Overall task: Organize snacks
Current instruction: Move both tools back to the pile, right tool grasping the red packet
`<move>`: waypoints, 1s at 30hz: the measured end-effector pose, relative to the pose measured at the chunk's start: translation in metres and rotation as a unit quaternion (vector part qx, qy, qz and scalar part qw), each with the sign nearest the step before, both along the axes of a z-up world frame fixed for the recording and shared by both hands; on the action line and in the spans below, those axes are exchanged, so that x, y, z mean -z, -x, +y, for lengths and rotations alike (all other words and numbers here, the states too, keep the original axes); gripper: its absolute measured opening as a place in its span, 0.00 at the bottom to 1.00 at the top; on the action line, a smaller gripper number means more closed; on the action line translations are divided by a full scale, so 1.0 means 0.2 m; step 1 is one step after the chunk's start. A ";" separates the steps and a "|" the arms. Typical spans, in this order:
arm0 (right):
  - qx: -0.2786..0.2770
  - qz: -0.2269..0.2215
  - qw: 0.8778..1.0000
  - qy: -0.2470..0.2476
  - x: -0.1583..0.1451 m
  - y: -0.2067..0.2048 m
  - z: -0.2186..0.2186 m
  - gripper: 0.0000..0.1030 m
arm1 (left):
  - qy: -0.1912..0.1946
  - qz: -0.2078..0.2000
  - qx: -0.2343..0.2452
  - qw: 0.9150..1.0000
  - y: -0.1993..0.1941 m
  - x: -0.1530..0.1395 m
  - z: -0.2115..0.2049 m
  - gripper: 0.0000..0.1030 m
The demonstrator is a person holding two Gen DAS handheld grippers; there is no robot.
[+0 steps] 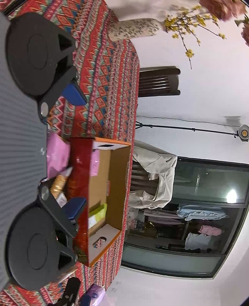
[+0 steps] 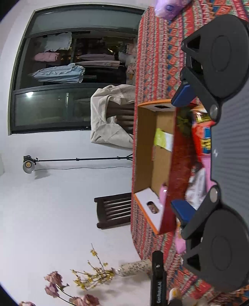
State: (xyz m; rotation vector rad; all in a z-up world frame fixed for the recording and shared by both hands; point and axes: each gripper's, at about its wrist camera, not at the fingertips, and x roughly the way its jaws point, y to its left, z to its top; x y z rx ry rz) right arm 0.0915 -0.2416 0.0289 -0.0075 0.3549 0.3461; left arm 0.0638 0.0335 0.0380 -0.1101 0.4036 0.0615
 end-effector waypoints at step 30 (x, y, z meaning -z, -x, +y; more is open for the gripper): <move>0.007 0.060 0.998 0.008 0.26 0.11 -0.06 0.96 | 0.030 0.004 -0.019 0.999 0.12 0.29 0.06 1.00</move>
